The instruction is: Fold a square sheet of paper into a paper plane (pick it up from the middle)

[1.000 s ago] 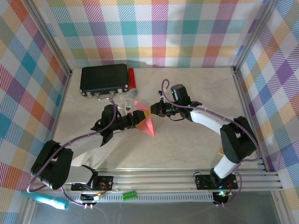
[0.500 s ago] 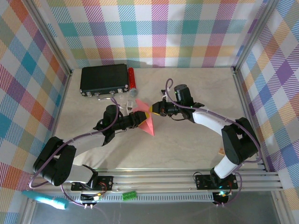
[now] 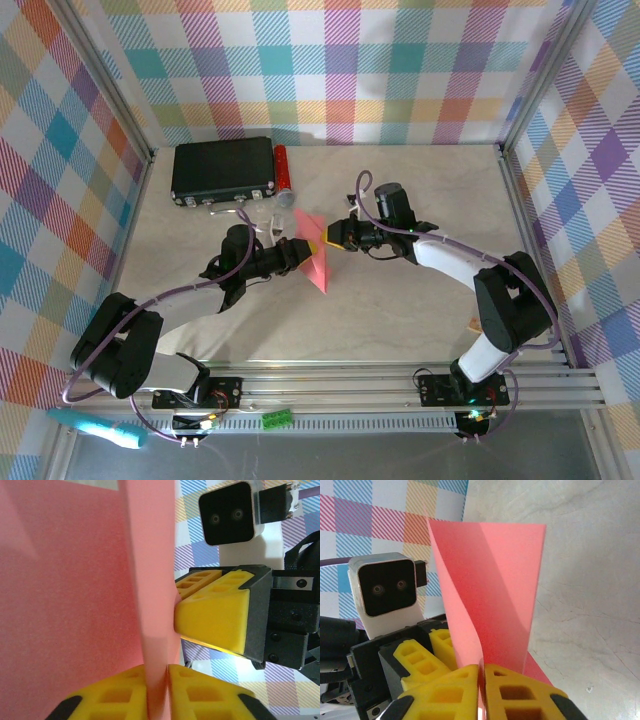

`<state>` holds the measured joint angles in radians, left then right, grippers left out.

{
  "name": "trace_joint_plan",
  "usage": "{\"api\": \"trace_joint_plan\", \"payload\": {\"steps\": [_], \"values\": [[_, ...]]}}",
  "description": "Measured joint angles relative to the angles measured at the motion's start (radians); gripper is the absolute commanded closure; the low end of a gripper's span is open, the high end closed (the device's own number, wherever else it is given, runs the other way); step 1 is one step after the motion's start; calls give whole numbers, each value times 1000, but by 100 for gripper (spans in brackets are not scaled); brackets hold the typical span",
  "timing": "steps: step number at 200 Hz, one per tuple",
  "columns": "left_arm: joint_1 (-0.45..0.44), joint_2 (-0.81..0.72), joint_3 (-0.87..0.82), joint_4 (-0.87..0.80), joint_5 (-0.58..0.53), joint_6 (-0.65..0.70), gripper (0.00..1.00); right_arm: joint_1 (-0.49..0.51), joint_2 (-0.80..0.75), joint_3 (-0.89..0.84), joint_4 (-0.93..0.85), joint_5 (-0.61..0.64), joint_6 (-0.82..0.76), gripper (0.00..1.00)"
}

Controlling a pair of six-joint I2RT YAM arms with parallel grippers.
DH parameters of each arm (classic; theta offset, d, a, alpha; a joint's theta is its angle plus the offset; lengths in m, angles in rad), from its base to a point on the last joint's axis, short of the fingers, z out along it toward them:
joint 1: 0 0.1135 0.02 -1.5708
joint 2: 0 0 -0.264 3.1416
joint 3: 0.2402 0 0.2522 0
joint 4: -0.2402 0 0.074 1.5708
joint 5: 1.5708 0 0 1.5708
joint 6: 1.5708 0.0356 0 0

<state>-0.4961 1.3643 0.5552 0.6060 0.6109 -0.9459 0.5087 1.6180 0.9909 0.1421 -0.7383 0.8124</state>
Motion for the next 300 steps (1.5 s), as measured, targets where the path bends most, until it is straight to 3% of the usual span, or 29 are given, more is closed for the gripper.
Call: {"api": "trace_joint_plan", "payload": {"steps": [24,54,87,107,151,187,244,300], "values": [[0,0,0,-2,-4,8,89,-6,-4,-6,-1,2,2,75],[0,-11,6,-48,-21,45,89,-19,-30,-10,-37,27,-13,57],[0,-41,75,-233,-73,138,89,-39,-100,-10,-124,122,-58,46],[0,-50,169,-432,-146,242,88,-50,-145,-10,-186,203,-88,43],[-17,-27,430,-919,-449,499,89,-66,-224,-19,-319,396,-151,41],[-92,102,594,-1172,-744,635,90,-82,-291,-60,-388,534,-170,40],[-239,402,739,-1375,-1181,724,91,-156,-342,-134,-447,645,-140,40],[-340,624,827,-1416,-1394,756,91,-208,-360,-174,-469,660,-114,40]]}}
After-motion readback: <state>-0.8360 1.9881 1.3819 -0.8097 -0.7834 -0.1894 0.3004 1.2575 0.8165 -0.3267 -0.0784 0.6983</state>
